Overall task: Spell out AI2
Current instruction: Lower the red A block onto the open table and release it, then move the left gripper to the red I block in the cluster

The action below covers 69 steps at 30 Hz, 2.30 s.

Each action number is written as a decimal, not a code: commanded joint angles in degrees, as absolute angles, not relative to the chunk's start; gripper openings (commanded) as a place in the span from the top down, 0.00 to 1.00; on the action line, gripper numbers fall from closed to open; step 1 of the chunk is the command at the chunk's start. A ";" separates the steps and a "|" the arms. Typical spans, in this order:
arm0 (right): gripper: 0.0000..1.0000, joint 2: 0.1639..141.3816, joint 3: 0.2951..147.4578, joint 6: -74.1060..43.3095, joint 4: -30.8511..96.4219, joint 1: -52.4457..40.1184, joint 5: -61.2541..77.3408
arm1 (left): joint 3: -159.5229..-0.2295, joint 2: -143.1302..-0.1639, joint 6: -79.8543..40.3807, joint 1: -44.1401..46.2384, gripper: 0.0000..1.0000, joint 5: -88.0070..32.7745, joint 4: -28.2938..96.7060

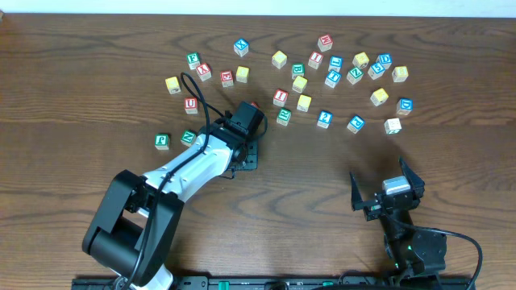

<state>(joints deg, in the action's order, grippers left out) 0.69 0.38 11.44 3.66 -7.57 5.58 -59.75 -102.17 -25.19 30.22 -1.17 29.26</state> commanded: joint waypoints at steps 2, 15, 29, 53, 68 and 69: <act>0.01 0.32 0.32 10.76 3.90 -6.94 5.52 | -61.01 -104.47 -24.91 30.35 0.57 -0.84 30.11; 0.01 0.32 0.32 10.76 3.90 -6.94 5.52 | -62.92 -104.44 -24.86 30.35 0.43 -0.86 31.27; 0.01 0.32 0.32 10.76 3.90 -6.94 5.52 | -69.06 -104.29 -22.72 30.35 0.31 -0.82 36.49; 0.01 0.32 0.32 10.76 3.90 -6.94 5.54 | -88.18 -103.94 -9.65 30.30 0.04 0.89 48.27; 0.01 0.32 0.32 10.76 3.90 -6.94 5.54 | -102.56 -109.16 -5.56 29.65 0.02 2.81 53.41; 0.01 0.32 0.32 10.76 3.90 -6.94 5.54 | -104.20 -110.48 -5.54 29.65 0.02 2.98 54.43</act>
<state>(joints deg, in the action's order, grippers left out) 0.69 0.38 11.44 3.66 -7.57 5.58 -99.88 -106.67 -7.20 30.00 1.80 52.75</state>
